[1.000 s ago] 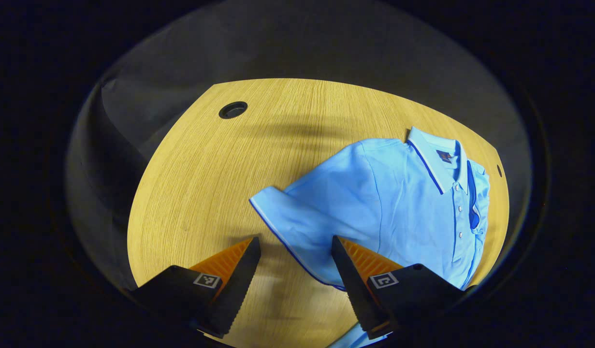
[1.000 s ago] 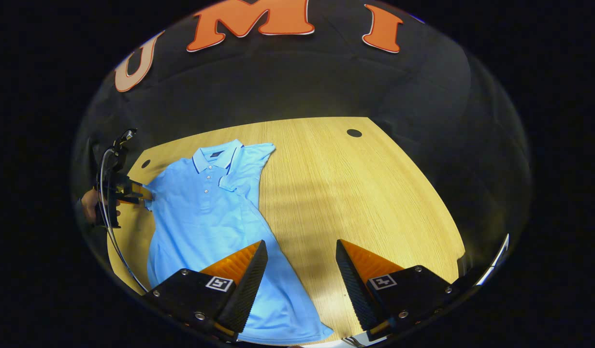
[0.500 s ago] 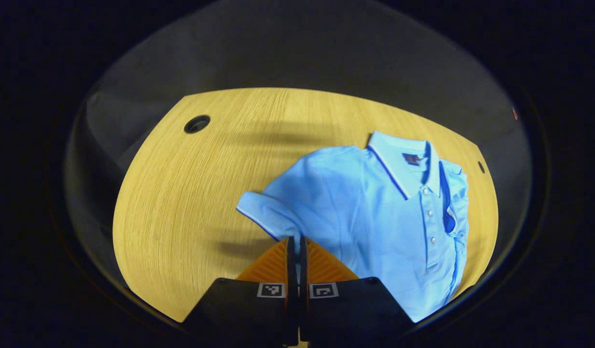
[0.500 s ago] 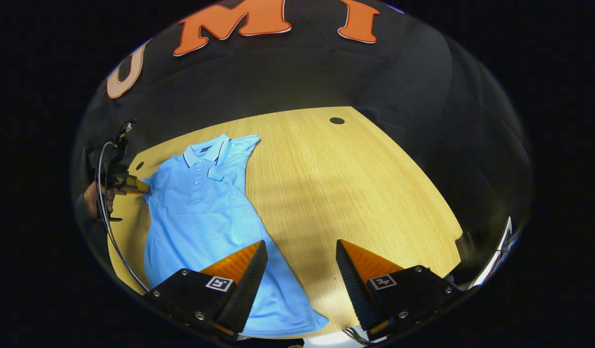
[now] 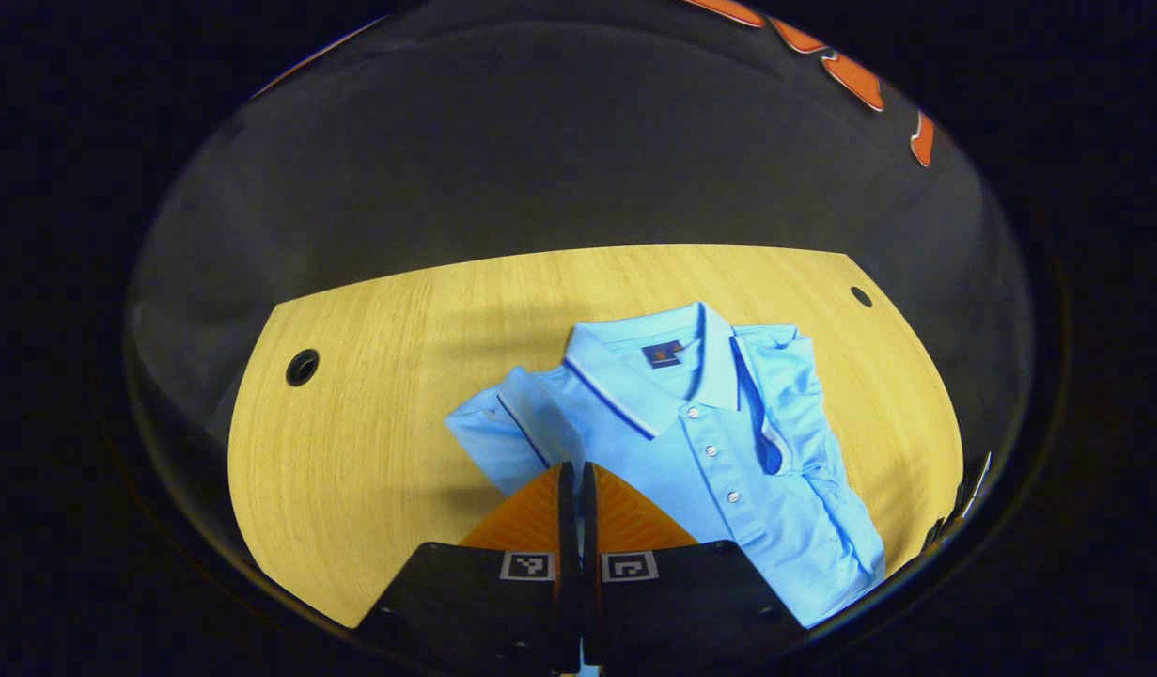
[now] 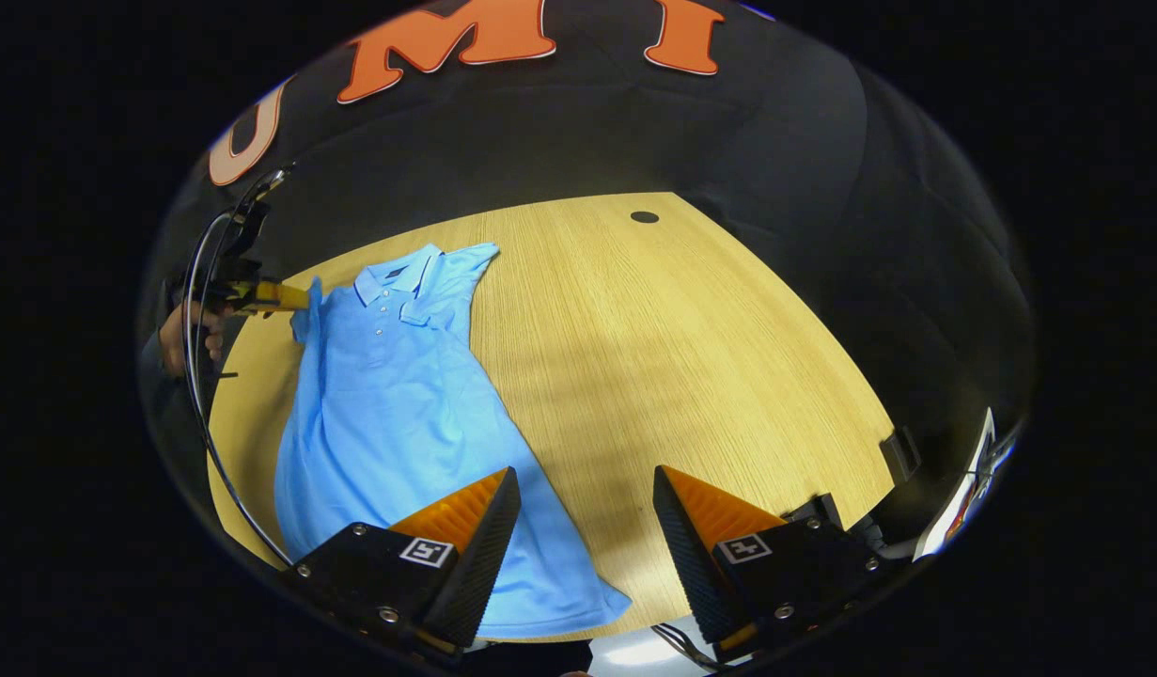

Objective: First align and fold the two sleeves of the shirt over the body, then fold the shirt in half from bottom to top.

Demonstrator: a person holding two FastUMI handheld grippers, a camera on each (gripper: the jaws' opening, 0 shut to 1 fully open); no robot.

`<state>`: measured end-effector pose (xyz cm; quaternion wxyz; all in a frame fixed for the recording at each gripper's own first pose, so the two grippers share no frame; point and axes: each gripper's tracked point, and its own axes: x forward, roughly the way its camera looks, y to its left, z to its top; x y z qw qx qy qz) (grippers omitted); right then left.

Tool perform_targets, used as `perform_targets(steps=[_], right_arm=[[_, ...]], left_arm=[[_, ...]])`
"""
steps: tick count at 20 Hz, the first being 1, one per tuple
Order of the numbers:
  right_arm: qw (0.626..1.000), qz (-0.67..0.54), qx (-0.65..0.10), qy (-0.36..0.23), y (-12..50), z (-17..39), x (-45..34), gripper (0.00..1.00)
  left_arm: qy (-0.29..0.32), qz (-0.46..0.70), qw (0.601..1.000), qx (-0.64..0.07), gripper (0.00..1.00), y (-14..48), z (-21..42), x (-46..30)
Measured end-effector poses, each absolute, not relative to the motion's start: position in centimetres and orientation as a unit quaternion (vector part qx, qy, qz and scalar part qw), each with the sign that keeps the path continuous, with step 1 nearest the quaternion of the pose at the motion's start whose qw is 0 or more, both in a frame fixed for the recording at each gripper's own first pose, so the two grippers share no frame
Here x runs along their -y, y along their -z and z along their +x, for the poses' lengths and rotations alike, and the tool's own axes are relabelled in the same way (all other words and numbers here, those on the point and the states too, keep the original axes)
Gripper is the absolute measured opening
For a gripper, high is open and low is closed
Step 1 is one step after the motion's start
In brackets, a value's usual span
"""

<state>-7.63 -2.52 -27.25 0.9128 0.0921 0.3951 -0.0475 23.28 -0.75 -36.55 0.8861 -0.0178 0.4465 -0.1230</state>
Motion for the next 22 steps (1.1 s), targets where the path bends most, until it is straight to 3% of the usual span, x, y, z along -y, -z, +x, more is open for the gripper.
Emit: perform_targets(steps=[8, 9, 10, 13, 15, 17, 22], right_arm=[[0.908, 0.094, -0.405, 0.039, 28.3, -10.0, 1.7, 0.93], [0.908, 0.094, -0.406, 0.036, 28.4, -10.1, 1.7, 0.93], [0.908, 0.092, -0.406, 0.031, 28.5, -10.3, 1.6, 0.94], [0.907, 0.080, -0.413, 0.007, 29.3, -10.5, 1.6, 0.96], [0.904, 0.067, -0.422, -0.015, 30.0, -10.8, 1.5, 0.97], [0.904, 0.050, -0.423, -0.038, 30.4, -11.0, 1.3, 0.98], [0.900, 0.020, -0.424, -0.099, 31.6, -11.8, 0.2, 0.98]], left_arm=[[0.215, 0.007, 0.869, -0.446, 0.08, 36.6, 22.7, 8.1], [0.226, 0.007, 0.868, -0.443, 0.18, 36.4, 22.1, 8.7], [0.234, 0.004, 0.868, -0.437, 0.20, 36.0, 21.4, 9.1], [0.222, 0.014, 0.878, -0.424, 0.75, 34.6, 18.4, 7.6], [0.210, 0.013, 0.882, -0.422, 0.89, 33.9, 15.7, 6.4], [0.194, 0.006, 0.884, -0.425, 0.99, 33.6, 12.4, 4.8], [0.144, -0.021, 0.885, -0.443, 0.99, 33.5, 4.0, 1.4]])
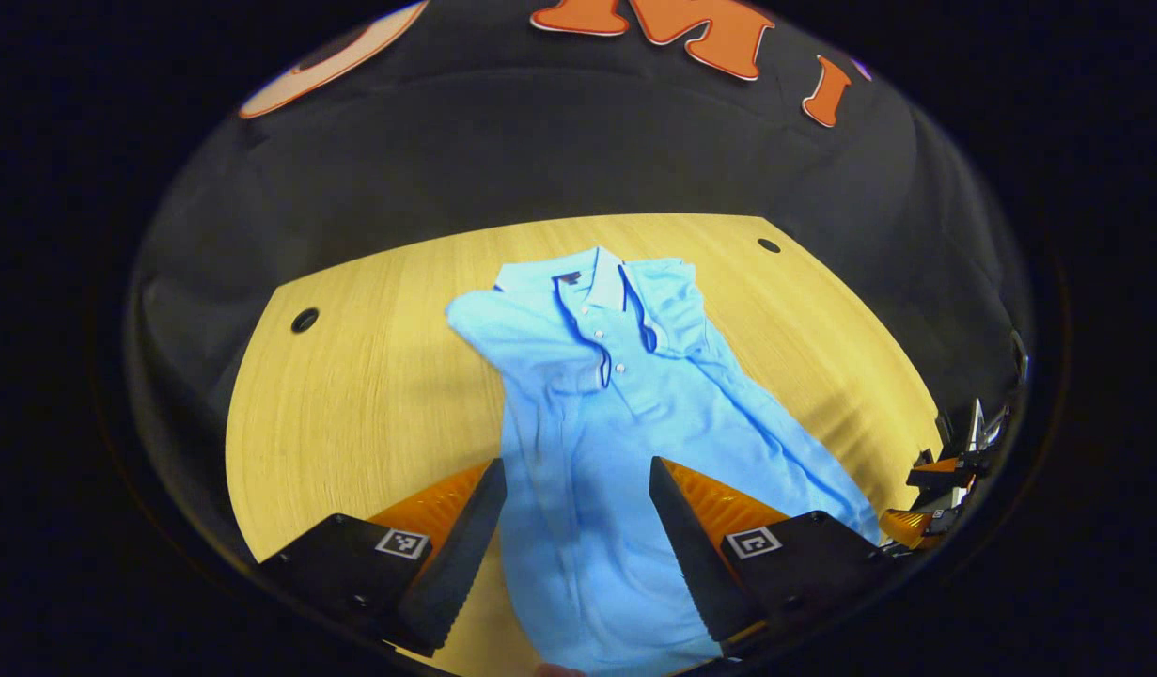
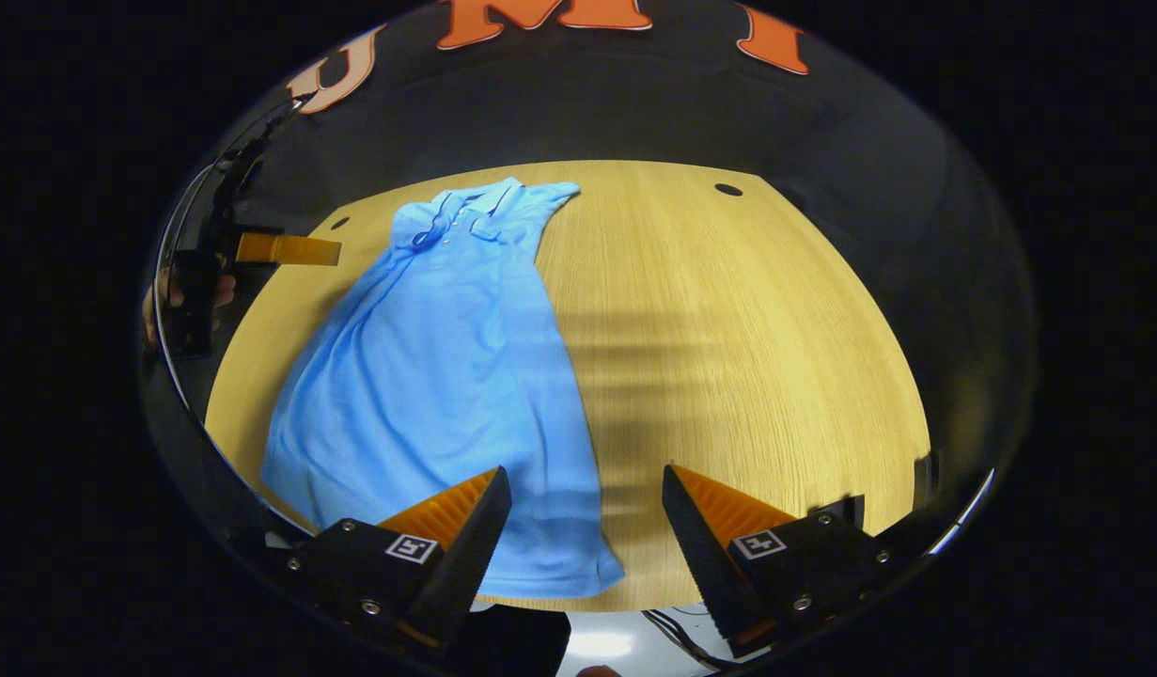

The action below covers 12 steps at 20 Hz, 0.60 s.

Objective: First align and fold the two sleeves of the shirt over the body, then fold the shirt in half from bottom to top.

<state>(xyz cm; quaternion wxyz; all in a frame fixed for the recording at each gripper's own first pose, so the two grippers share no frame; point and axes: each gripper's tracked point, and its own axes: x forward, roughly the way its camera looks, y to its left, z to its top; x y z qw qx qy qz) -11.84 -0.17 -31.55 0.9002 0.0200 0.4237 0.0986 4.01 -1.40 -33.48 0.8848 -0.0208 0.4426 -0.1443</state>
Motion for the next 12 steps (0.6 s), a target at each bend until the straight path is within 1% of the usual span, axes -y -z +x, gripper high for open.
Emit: perform_targets(steps=[3, 4, 5, 7, 9, 12], right_arm=[[0.895, 0.011, -0.428, -0.122, 32.5, -12.8, -0.3, 0.98], [0.894, 0.011, -0.429, -0.130, 32.8, -13.2, -0.6, 0.93], [0.892, 0.010, -0.431, -0.133, 33.2, -13.5, -0.8, 0.98], [0.892, 0.004, -0.431, -0.137, 33.7, -14.0, -0.8, 0.98], [0.891, 0.000, -0.432, -0.141, 34.3, -14.5, -1.0, 0.98], [0.889, -0.009, -0.436, -0.140, 35.3, -15.2, -0.9, 0.98]], left_arm=[[0.112, -0.019, 0.883, -0.456, 0.99, 34.8, -1.2, -0.6], [0.105, -0.023, 0.878, -0.467, 0.99, 35.6, -3.2, -1.0], [0.100, -0.029, 0.872, -0.479, 0.99, 36.3, -5.2, -1.1], [0.088, -0.036, 0.865, -0.492, 0.99, 37.4, -8.4, -1.7], [0.074, -0.033, 0.862, -0.500, 1.00, 38.5, -11.0, -2.5], [0.068, -0.035, 0.854, -0.515, 0.99, 40.0, -14.7, -2.7]])
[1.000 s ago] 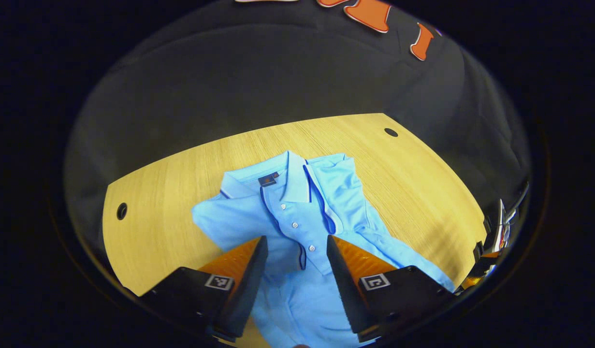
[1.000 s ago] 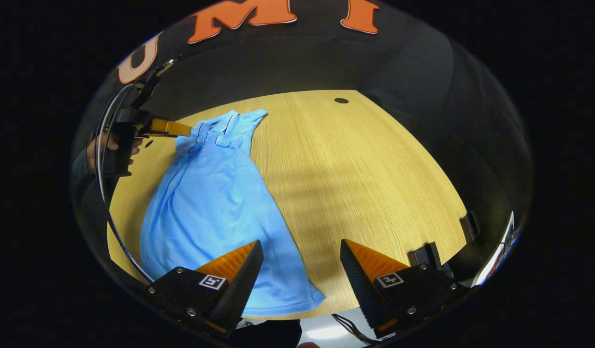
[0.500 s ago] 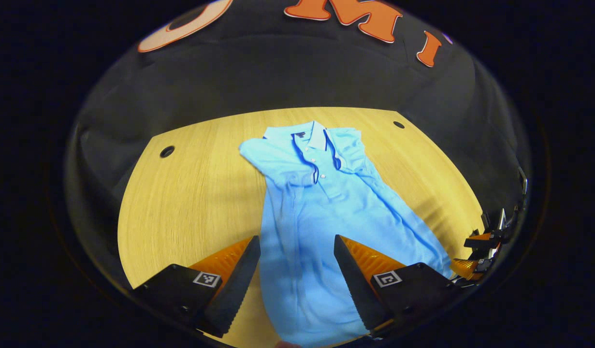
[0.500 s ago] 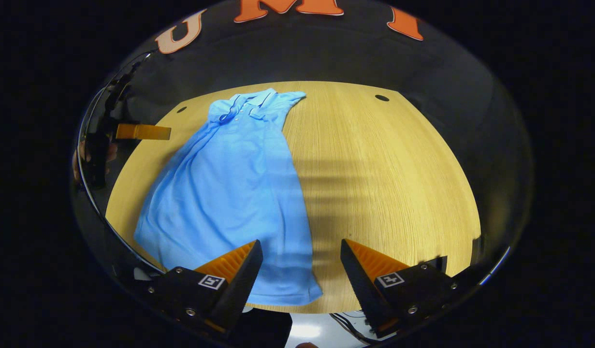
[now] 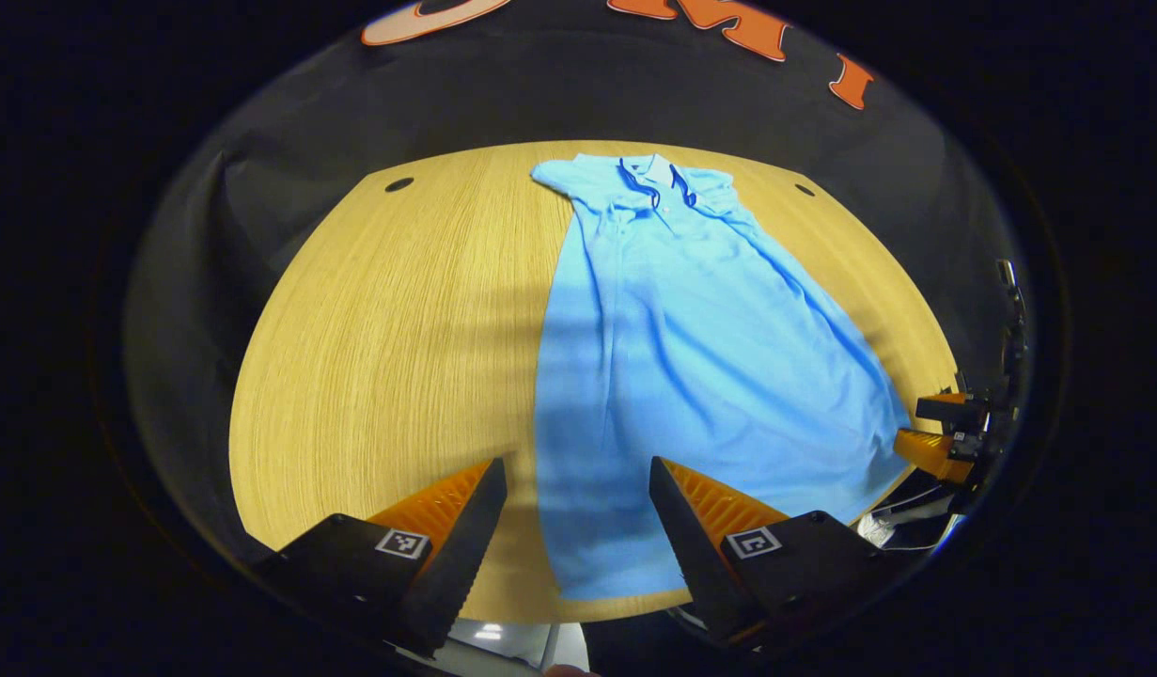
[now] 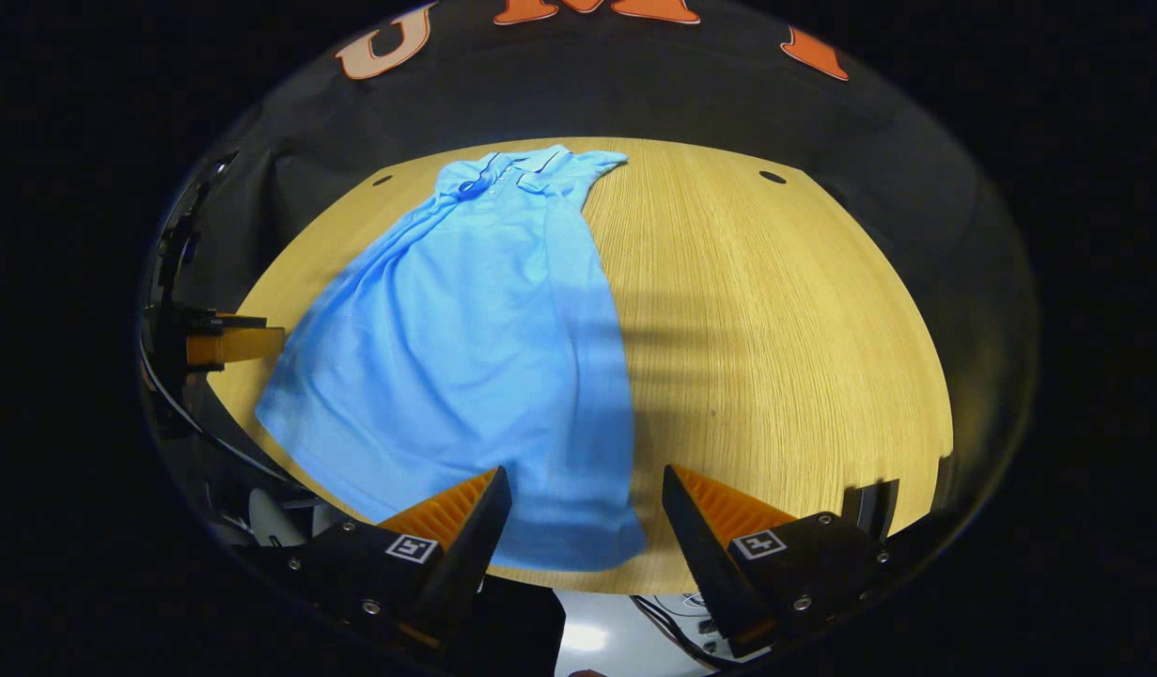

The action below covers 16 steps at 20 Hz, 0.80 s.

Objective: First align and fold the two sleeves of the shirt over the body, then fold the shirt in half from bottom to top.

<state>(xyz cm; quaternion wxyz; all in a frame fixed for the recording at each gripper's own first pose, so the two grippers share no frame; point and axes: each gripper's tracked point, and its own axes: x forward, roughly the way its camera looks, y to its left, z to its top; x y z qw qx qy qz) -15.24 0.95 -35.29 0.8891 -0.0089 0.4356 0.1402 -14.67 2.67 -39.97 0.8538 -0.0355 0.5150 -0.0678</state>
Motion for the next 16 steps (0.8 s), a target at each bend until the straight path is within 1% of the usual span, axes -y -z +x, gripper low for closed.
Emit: perform_targets(steps=[5, 6, 7, 8, 9, 11, 12, 13, 14, 15, 16], right_arm=[[0.886, -0.006, -0.443, -0.137, 36.6, -16.2, -0.9, 0.98], [0.887, -0.011, -0.442, -0.136, 36.7, -16.4, -0.9, 0.98], [0.887, -0.016, -0.440, -0.140, 37.0, -16.1, -1.1, 0.98], [0.888, -0.023, -0.438, -0.139, 36.8, -16.3, -1.0, 0.96], [0.889, -0.017, -0.437, -0.135, 36.6, -16.3, -1.2, 0.97], [0.891, -0.016, -0.434, -0.135, 36.7, -16.4, -1.6, 0.87], [0.889, -0.016, -0.438, -0.136, 36.9, -16.7, -1.7, 0.76], [0.887, -0.012, -0.442, -0.135, 36.7, -16.8, -1.9, 0.68], [0.885, -0.005, -0.447, -0.130, 36.8, -16.8, -2.3, 0.41], [0.884, 0.010, -0.448, -0.132, 36.6, -16.7, -2.9, 0.35], [0.882, 0.038, -0.450, -0.136, 36.5, -16.8, -3.7, 0.17]], left_arm=[[0.047, -0.060, 0.840, -0.536, 0.99, 42.5, -18.7, -2.8], [0.041, -0.050, 0.845, -0.530, 0.99, 42.6, -18.8, -3.0], [0.041, -0.039, 0.846, -0.530, 1.00, 42.5, -18.8, -3.1], [0.035, -0.034, 0.846, -0.531, 0.98, 42.7, -19.4, -3.2], [0.030, -0.039, 0.850, -0.524, 1.00, 42.7, -19.3, -3.1], [0.028, -0.043, 0.851, -0.523, 0.99, 42.4, -19.7, -2.7], [0.029, -0.042, 0.848, -0.527, 0.97, 42.7, -20.1, -2.3], [0.033, -0.043, 0.850, -0.524, 0.82, 42.5, -19.9, -1.7], [0.039, -0.040, 0.849, -0.526, 0.67, 42.6, -19.9, -1.1], [0.046, -0.041, 0.846, -0.530, 0.48, 42.5, -19.7, -0.5], [0.039, -0.041, 0.841, -0.538, 0.29, 42.5, -20.0, -0.4]])
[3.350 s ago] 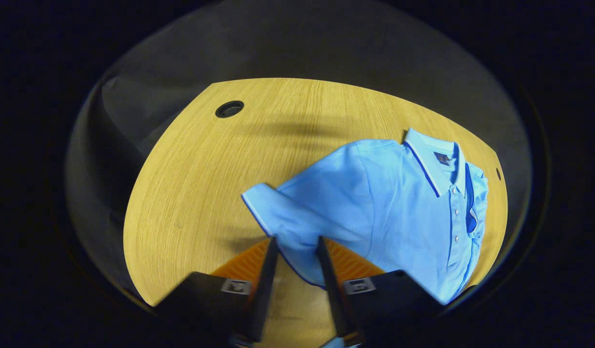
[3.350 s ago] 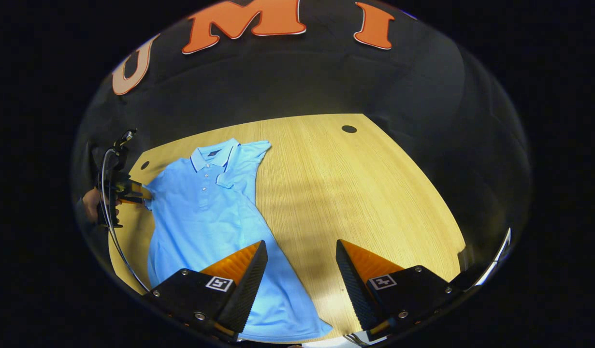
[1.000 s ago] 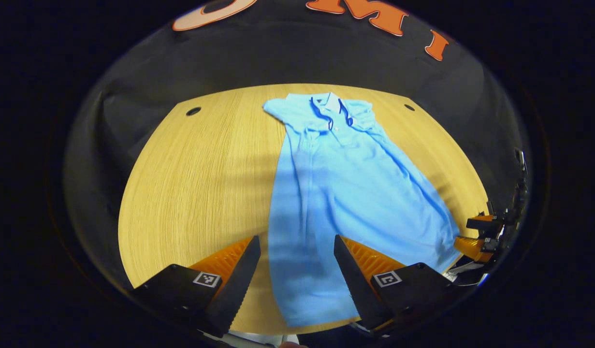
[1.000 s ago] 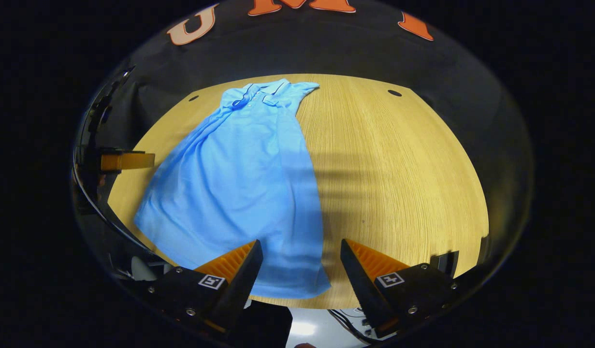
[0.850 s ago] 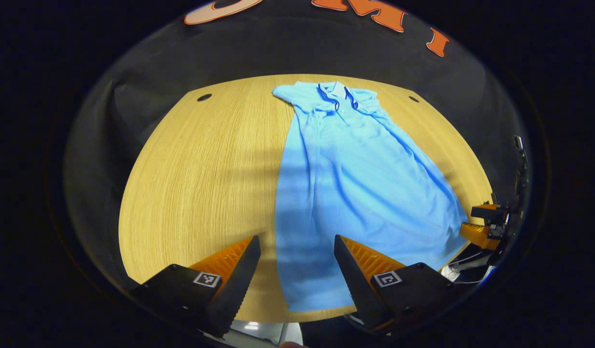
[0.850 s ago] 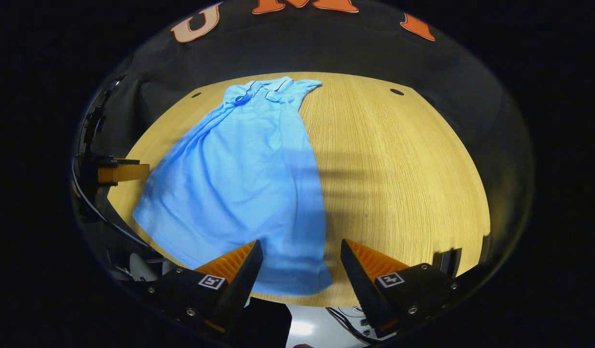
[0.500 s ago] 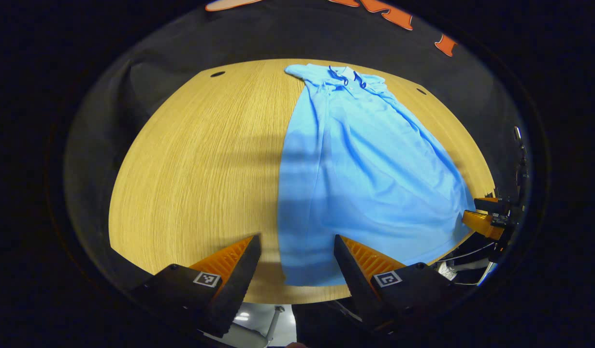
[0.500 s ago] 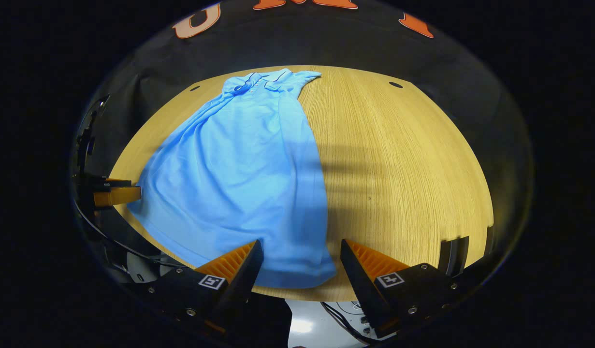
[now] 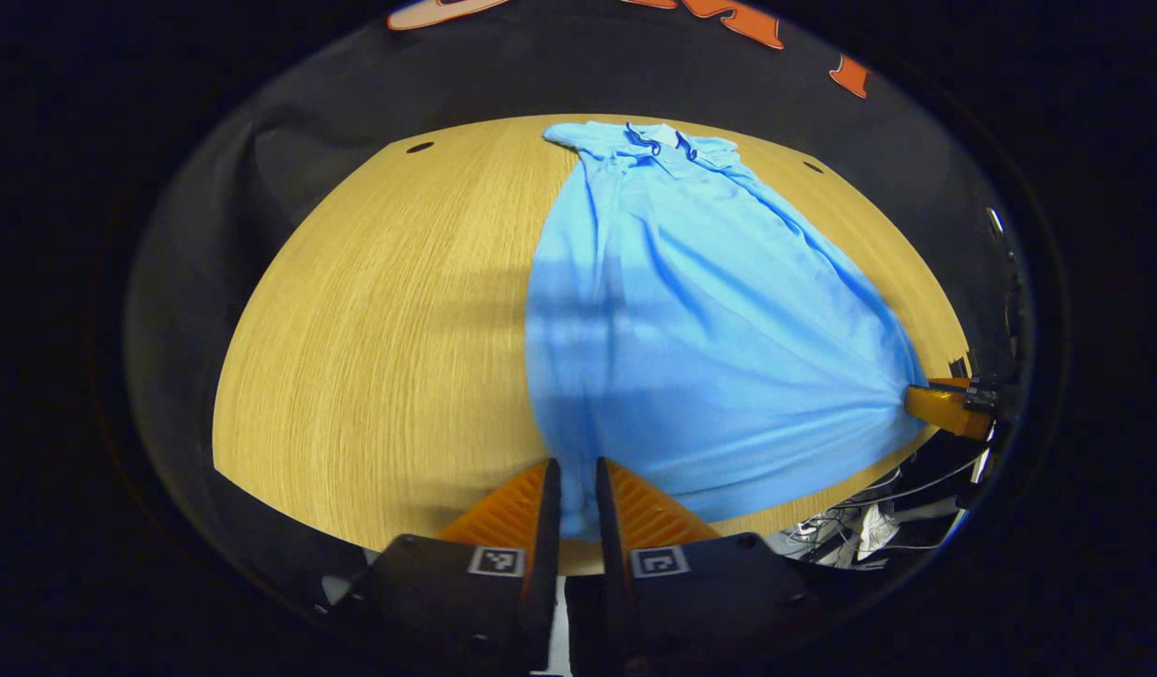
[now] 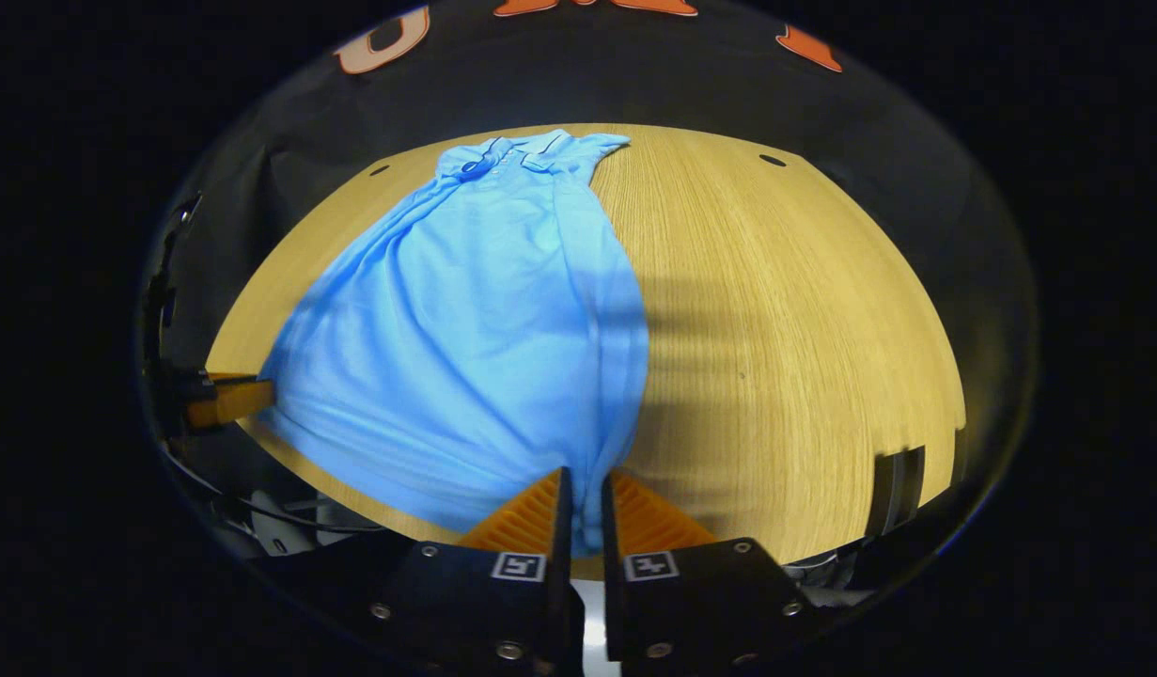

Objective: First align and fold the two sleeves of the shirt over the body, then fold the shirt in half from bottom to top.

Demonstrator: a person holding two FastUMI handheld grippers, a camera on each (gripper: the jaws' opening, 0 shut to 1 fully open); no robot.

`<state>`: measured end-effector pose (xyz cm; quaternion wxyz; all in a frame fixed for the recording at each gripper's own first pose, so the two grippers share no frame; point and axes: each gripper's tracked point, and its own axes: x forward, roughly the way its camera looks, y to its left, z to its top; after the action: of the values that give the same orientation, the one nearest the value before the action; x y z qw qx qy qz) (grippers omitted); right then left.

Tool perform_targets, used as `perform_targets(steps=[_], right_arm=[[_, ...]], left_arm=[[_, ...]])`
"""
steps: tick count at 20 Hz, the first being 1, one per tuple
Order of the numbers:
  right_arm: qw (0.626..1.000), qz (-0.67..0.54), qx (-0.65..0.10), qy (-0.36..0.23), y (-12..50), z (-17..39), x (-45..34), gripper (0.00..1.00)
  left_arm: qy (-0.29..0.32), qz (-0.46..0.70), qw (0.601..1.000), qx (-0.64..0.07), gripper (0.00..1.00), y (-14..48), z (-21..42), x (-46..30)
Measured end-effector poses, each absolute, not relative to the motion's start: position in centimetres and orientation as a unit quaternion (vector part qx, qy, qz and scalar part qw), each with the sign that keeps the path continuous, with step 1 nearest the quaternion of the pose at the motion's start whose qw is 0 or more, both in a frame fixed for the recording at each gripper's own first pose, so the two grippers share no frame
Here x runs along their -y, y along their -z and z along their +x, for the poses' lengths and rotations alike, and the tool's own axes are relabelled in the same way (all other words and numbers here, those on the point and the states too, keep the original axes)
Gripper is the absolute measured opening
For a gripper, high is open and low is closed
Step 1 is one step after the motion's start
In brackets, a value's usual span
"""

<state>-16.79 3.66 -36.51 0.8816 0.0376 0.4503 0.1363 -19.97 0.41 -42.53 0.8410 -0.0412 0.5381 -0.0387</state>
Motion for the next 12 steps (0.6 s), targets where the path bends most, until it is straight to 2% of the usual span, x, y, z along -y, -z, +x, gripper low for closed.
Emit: perform_targets(steps=[1, 2, 3, 7, 12], right_arm=[[0.874, 0.078, -0.456, -0.146, 36.4, -17.1, -4.7, 0.10], [0.867, 0.118, -0.460, -0.152, 36.3, -17.3, -5.6, 0.07], [0.863, 0.141, -0.462, -0.150, 36.3, -17.2, -5.7, 0.05], [0.866, 0.159, -0.432, -0.196, 33.2, -16.2, -7.4, 0.02], [0.879, 0.180, -0.382, -0.220, 27.2, -12.9, -7.9, 0.02]], left_arm=[[0.035, -0.044, 0.836, -0.546, 0.11, 42.8, -20.2, -0.3], [0.028, -0.050, 0.835, -0.548, 0.11, 42.3, -20.1, -0.4], [0.033, -0.061, 0.836, -0.545, 0.06, 41.9, -20.0, -0.3], [0.033, -0.079, 0.848, -0.524, 0.06, 39.1, -17.8, -1.3], [0.043, -0.082, 0.878, -0.470, 0.06, 34.5, -12.3, -1.4]])
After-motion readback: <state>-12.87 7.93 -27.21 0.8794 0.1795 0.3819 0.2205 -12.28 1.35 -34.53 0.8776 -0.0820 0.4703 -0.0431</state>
